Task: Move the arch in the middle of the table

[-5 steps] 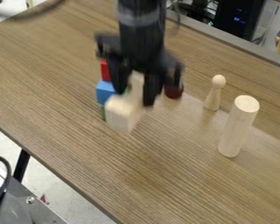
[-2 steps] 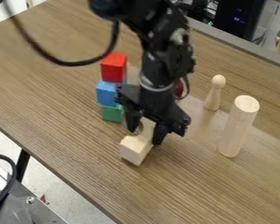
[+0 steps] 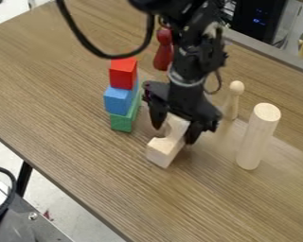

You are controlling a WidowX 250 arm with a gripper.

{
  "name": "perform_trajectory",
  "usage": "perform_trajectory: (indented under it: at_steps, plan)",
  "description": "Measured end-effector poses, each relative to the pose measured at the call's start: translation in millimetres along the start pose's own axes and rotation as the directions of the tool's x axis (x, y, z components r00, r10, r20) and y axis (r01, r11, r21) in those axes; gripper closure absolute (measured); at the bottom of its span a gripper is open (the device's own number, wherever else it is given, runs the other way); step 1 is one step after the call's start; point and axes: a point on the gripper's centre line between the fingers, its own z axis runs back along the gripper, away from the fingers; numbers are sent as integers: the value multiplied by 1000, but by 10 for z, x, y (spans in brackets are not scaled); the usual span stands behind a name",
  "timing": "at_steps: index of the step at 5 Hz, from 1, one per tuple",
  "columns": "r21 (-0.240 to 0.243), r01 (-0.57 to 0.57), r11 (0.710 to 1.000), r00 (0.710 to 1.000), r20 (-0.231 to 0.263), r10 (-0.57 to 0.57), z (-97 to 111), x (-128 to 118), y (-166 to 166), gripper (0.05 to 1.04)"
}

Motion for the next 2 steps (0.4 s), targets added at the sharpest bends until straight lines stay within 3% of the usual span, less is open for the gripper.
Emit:
perform_trajectory:
  at_steps: [1,2]
  plan:
    - [-40,-59,997,998,21,60,258,53,108,81]
    - [-50,-95,994,989,107,100,730,147,226,85]
